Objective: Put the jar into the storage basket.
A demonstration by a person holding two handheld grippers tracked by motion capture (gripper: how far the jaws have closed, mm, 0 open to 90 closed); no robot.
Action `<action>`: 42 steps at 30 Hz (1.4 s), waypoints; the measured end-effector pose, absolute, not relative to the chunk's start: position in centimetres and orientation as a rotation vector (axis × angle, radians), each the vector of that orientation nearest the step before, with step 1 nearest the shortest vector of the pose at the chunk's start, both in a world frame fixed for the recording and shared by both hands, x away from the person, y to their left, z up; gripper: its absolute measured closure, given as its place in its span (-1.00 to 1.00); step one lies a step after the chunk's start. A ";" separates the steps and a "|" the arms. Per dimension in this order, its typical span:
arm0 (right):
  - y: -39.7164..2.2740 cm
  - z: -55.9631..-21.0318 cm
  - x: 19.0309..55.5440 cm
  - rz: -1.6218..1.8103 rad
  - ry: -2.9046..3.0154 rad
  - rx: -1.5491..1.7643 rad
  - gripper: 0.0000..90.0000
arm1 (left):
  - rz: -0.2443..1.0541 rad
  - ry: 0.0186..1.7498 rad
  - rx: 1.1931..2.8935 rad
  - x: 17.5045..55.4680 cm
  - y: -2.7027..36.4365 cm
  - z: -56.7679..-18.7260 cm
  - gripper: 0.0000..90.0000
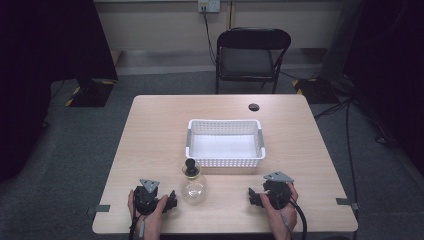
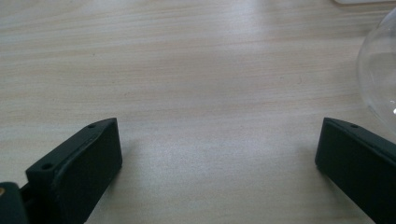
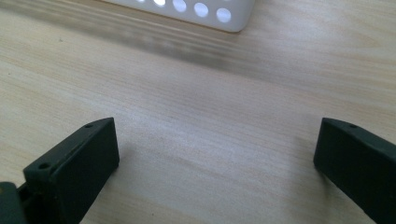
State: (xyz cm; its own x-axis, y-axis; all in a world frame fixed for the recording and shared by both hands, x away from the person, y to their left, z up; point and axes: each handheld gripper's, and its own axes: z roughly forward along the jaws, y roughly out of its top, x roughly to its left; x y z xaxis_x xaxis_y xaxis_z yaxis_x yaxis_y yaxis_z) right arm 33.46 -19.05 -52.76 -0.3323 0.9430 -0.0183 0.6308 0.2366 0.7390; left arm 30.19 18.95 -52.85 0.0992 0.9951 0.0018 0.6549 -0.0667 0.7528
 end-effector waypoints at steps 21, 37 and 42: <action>-19.0 -52.8 33.5 0.889 2.049 1.438 -1.00 | 0.750 1.627 1.768 30.0 18.9 -52.9 -1.00; -19.0 -52.8 33.5 0.889 2.048 1.439 -1.00 | 0.697 1.600 1.722 29.6 18.9 -52.3 -0.94; -19.0 -52.8 33.5 0.889 2.049 1.438 -1.00 | 0.720 1.582 1.699 29.4 18.7 -51.8 -0.94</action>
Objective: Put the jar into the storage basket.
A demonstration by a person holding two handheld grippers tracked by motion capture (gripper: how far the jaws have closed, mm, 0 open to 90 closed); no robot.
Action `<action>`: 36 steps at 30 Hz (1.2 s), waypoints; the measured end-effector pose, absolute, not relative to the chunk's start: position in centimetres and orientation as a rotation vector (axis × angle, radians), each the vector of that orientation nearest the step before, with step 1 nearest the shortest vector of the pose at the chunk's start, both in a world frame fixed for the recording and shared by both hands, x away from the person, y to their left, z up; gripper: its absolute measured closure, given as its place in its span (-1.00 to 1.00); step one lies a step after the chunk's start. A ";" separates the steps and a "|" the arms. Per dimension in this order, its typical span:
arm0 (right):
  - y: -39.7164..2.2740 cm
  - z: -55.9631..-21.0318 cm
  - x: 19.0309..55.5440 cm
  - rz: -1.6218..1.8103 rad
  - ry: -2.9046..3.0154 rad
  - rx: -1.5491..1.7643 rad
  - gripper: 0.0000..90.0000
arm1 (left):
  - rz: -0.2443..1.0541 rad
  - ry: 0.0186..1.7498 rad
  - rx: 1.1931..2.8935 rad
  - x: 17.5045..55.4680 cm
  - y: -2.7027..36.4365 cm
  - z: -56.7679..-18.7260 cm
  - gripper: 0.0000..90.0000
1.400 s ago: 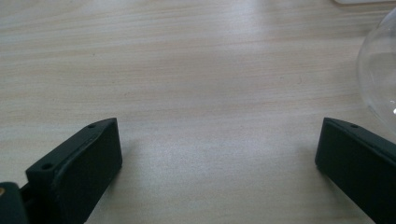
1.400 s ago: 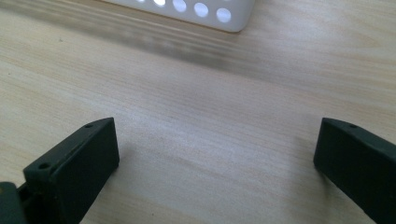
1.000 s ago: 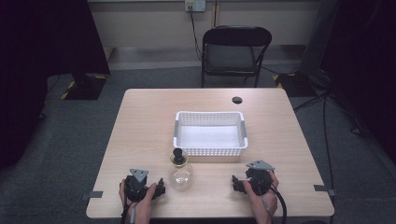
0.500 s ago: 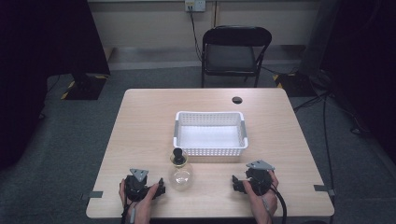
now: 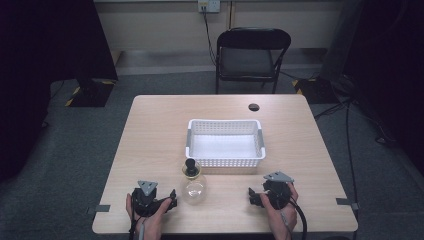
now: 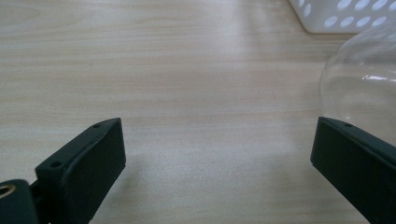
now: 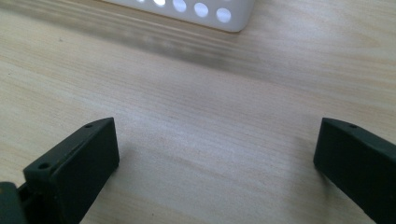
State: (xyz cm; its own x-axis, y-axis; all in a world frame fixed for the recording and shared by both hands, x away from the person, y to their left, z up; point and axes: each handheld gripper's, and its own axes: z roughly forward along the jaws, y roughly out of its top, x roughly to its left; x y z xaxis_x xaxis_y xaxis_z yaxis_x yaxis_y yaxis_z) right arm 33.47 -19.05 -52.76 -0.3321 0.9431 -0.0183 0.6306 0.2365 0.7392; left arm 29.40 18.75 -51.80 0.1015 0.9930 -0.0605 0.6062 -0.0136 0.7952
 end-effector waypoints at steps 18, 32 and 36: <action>-19.0 -52.8 33.5 0.889 2.049 1.438 -1.00 | 0.749 1.461 1.607 27.9 18.4 -50.1 -0.94; -19.0 -52.8 33.5 0.889 2.048 1.438 -1.00 | 0.756 1.387 1.565 26.4 17.7 -48.9 -0.93; -19.0 -52.8 33.5 0.889 2.049 1.438 -1.00 | 0.759 1.351 1.562 26.1 17.5 -48.6 -0.91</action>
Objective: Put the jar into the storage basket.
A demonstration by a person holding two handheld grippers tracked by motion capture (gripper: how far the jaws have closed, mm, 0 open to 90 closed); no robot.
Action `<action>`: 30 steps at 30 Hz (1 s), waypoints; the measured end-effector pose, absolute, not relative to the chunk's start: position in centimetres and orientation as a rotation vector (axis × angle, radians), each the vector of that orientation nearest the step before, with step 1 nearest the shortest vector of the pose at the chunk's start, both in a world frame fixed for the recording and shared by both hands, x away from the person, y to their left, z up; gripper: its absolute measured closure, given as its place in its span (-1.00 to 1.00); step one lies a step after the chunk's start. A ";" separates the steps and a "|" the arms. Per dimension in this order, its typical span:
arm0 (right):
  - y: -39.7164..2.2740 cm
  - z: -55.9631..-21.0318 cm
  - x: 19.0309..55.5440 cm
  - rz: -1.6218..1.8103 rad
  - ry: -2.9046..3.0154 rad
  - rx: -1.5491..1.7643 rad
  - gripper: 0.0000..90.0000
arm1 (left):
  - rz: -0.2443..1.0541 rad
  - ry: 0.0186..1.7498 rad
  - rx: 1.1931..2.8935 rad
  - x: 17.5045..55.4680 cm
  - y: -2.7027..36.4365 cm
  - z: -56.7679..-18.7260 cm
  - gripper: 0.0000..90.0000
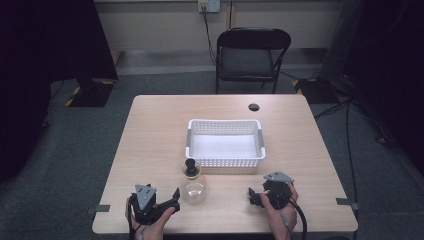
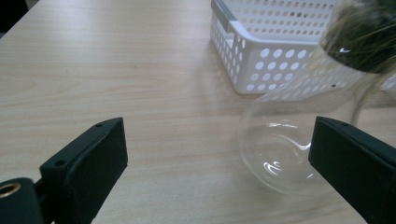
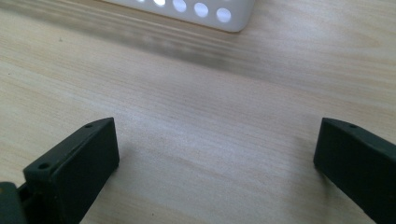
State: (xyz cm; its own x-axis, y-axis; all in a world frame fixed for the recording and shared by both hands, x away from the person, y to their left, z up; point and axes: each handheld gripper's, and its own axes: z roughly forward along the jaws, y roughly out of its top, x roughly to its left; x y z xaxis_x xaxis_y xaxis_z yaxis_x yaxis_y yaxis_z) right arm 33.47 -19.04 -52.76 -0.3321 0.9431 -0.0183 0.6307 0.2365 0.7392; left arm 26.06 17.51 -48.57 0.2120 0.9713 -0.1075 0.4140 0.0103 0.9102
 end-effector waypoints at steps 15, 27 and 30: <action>-19.0 -52.8 33.5 0.889 2.049 1.439 -1.00 | 0.732 1.237 1.536 25.5 16.7 -47.3 -0.89; -19.0 -52.8 33.5 0.889 2.048 1.439 -1.00 | 0.706 1.142 1.560 25.9 15.6 -46.7 -0.89; -19.0 -52.8 33.5 0.889 2.049 1.438 -1.00 | 0.701 1.114 1.578 26.0 15.2 -46.5 -0.91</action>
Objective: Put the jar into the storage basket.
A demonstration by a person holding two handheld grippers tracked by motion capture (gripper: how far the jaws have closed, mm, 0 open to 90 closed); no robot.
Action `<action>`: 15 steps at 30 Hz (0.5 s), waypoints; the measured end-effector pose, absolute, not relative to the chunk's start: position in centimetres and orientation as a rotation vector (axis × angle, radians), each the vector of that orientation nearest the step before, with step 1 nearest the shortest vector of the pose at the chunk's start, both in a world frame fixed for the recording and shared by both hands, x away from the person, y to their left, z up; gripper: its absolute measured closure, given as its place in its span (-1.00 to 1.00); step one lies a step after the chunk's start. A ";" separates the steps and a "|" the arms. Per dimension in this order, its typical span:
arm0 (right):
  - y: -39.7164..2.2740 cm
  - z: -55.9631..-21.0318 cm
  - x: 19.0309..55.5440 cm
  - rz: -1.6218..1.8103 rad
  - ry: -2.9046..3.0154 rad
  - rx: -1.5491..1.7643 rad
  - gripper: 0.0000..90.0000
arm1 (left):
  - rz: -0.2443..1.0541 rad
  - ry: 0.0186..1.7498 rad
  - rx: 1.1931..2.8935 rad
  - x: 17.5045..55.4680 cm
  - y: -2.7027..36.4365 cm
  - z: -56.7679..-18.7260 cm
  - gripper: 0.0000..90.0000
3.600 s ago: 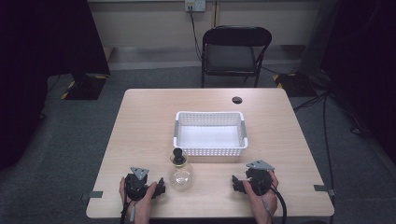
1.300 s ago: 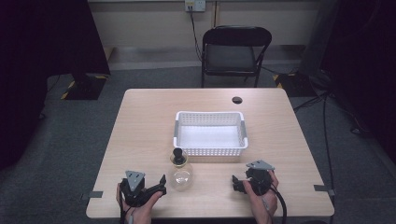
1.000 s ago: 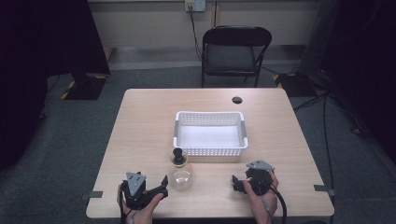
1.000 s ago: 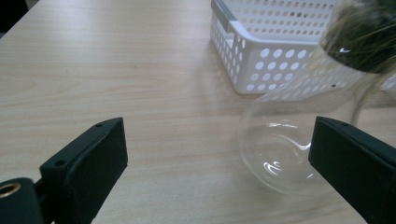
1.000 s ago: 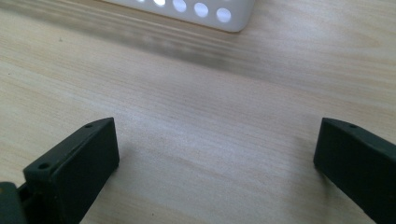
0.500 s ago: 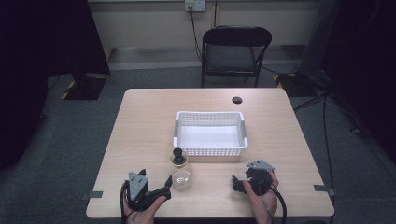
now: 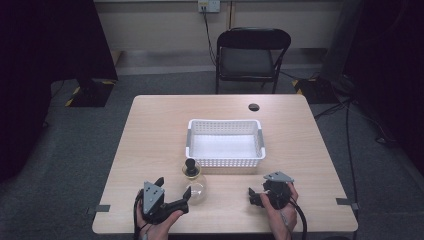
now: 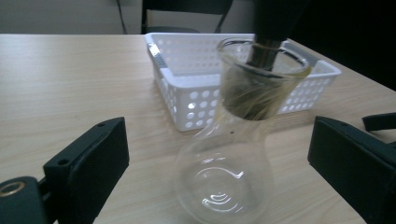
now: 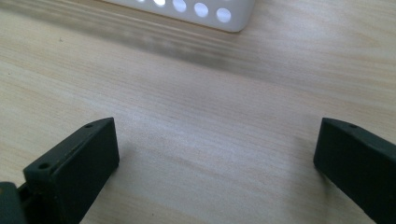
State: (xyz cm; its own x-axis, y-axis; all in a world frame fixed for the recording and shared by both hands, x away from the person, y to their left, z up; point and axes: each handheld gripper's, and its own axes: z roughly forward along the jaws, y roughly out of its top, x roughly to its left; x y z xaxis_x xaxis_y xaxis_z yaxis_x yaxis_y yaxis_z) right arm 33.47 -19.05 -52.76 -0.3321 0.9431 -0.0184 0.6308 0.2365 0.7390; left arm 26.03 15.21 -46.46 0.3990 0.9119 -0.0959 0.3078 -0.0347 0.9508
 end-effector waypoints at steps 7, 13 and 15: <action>-19.0 -52.8 33.5 0.889 2.049 1.438 -1.00 | 0.697 1.064 1.606 26.5 14.2 -46.0 -0.94; -19.0 -52.8 33.5 0.889 2.048 1.438 -1.00 | 0.697 1.015 1.613 26.9 13.6 -45.7 -0.89; -19.0 -52.8 33.5 0.889 2.049 1.438 -1.00 | 0.689 0.995 1.621 27.2 13.4 -45.6 -0.87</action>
State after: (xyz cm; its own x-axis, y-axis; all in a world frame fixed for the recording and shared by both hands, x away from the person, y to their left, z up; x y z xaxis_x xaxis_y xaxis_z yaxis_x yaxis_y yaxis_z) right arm 33.47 -19.05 -52.76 -0.3323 0.9430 -0.0185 0.6306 0.2367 0.7391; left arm 27.24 13.39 -45.64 0.4856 0.8728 -0.0501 0.2598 -0.0894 0.9615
